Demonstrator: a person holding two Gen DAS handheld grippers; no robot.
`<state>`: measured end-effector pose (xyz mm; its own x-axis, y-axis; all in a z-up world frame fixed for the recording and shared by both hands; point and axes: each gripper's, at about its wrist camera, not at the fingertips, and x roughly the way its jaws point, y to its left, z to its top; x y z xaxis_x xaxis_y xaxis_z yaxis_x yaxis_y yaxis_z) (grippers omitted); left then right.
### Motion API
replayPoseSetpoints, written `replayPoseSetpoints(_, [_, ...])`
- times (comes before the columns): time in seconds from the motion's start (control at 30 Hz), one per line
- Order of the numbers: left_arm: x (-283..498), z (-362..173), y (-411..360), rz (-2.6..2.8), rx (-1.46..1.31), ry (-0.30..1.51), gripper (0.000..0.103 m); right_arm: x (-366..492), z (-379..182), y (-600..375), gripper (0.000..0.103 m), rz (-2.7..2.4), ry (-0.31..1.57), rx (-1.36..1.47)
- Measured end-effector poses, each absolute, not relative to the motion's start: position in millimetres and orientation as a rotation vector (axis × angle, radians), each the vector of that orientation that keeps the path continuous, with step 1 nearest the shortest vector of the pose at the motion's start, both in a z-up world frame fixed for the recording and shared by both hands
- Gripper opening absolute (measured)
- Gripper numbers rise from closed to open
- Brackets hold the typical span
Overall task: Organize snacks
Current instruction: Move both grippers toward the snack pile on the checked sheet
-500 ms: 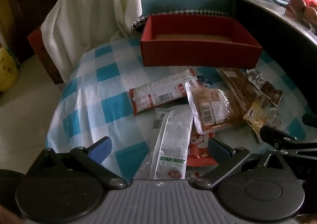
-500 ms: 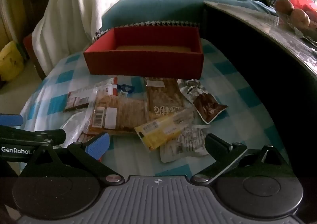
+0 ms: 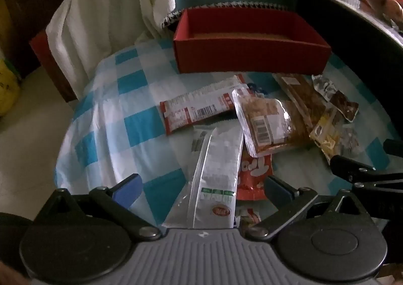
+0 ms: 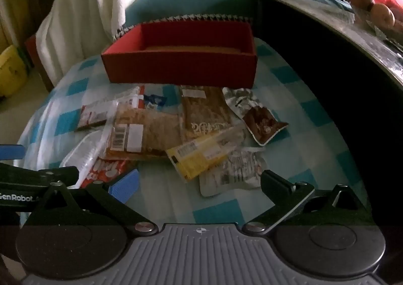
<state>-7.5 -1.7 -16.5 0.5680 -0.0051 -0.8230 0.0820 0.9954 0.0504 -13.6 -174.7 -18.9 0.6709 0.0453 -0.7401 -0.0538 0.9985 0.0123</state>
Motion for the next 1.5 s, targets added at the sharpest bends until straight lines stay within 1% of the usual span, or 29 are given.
replayPoseSetpoints(0.43, [-7,-26,-5,-0.072,0.095,1.01,0.098,-8,-26,-173,0.103,0.04,0.922,-0.036])
replayPoseSetpoints(0.9, [-5,-31,-11,-0.094,0.117,1.047,0.098,-7,-33,-178,0.103,0.034,0.966,-0.032])
replayPoseSetpoints(1.3, [2,-52,-8,-0.085,0.068,1.163,0.098,-6,-44,-187,0.103,0.024,1.019,-0.013])
replayPoseSetpoints(1.5, [3,-66,-14,-0.095,0.087,1.218,0.098,-5,-47,-188,0.103,0.042,1.037,-0.004])
